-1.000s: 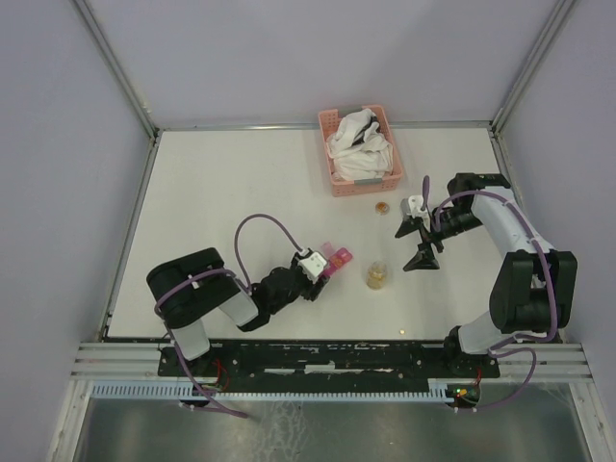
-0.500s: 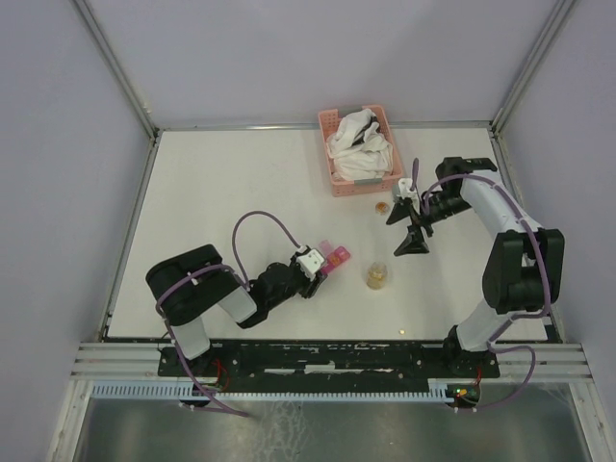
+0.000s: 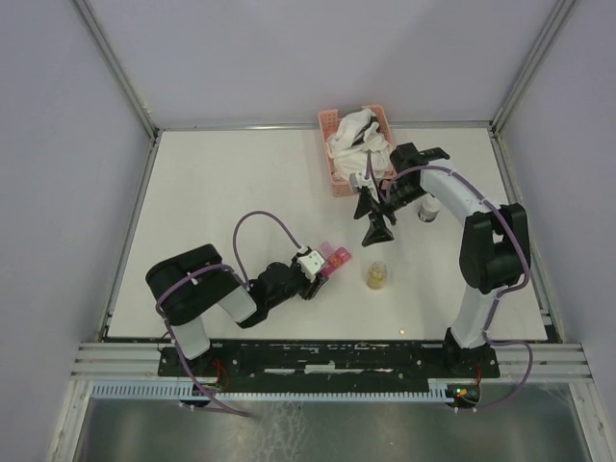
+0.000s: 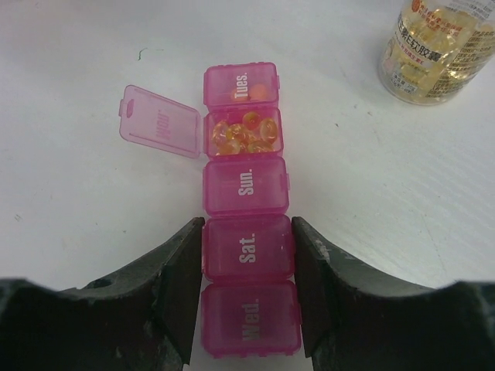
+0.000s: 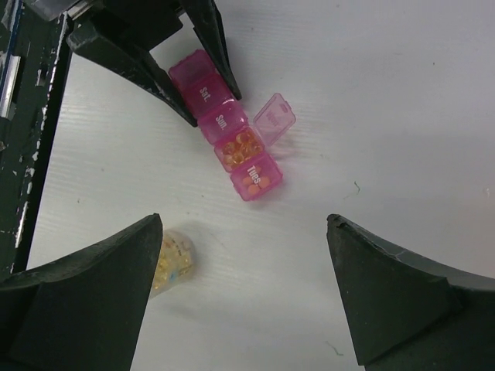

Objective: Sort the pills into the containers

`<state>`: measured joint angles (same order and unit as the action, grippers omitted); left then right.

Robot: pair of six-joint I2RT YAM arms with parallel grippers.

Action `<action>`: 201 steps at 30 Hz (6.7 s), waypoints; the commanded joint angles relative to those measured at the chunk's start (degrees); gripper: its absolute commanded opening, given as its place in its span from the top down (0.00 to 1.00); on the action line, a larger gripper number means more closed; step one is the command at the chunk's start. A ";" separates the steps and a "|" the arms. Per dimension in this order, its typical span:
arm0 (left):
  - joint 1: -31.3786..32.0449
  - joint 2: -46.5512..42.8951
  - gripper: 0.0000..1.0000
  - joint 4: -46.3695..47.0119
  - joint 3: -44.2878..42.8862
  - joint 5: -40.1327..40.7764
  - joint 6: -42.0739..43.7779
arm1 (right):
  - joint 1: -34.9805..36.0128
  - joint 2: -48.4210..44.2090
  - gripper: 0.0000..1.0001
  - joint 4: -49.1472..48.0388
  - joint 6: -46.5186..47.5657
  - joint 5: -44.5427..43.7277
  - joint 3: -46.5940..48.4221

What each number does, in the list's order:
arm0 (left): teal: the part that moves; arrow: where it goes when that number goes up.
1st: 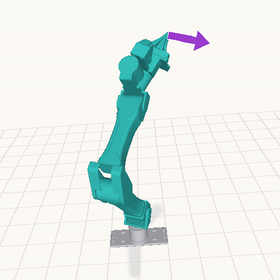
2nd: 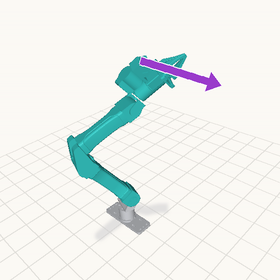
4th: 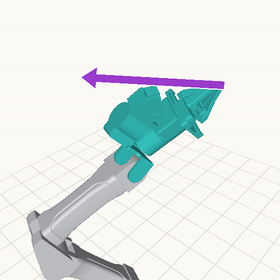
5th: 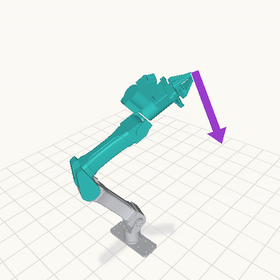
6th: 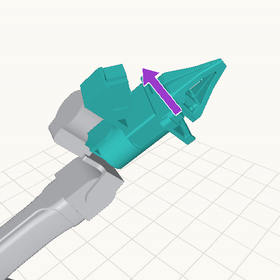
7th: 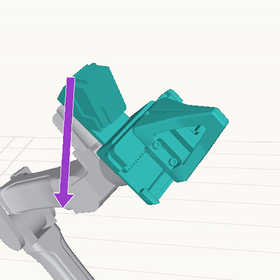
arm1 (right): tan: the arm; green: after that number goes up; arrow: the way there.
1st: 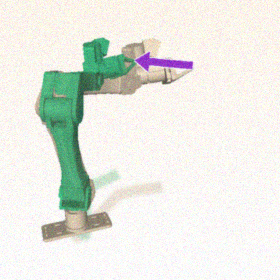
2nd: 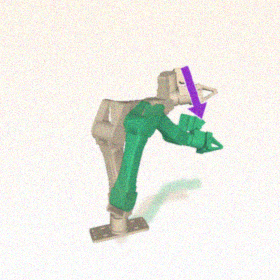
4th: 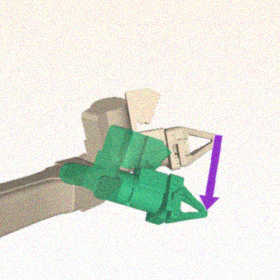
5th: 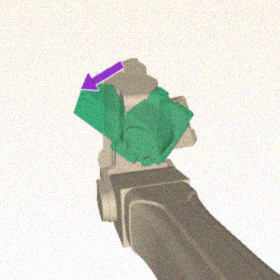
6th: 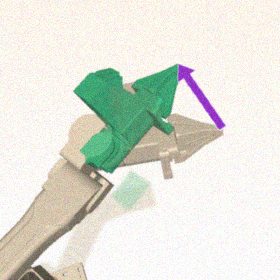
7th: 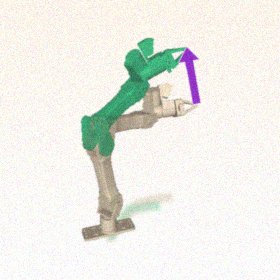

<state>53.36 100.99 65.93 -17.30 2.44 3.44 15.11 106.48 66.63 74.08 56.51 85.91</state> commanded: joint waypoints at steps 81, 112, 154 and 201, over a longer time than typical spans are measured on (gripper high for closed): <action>-1.36 -2.44 0.67 1.73 1.84 -3.90 0.07 | 16.84 18.47 0.99 3.94 -11.78 -9.80 20.13; -1.44 -2.37 0.67 1.07 1.22 -4.33 0.07 | 19.30 14.87 0.99 -0.09 -9.52 -19.11 9.47; -1.51 -2.89 0.60 3.63 2.42 -4.29 0.47 | 20.92 6.24 0.99 -9.20 -24.39 -19.66 5.21; -1.47 -32.89 0.10 -4.89 8.00 -5.31 -15.12 | -5.37 17.64 0.00 -9.84 11.50 -27.23 14.22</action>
<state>52.07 69.08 59.11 -9.50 -2.07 -8.08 9.47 122.50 57.36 87.85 29.47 96.92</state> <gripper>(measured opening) 0.903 0.997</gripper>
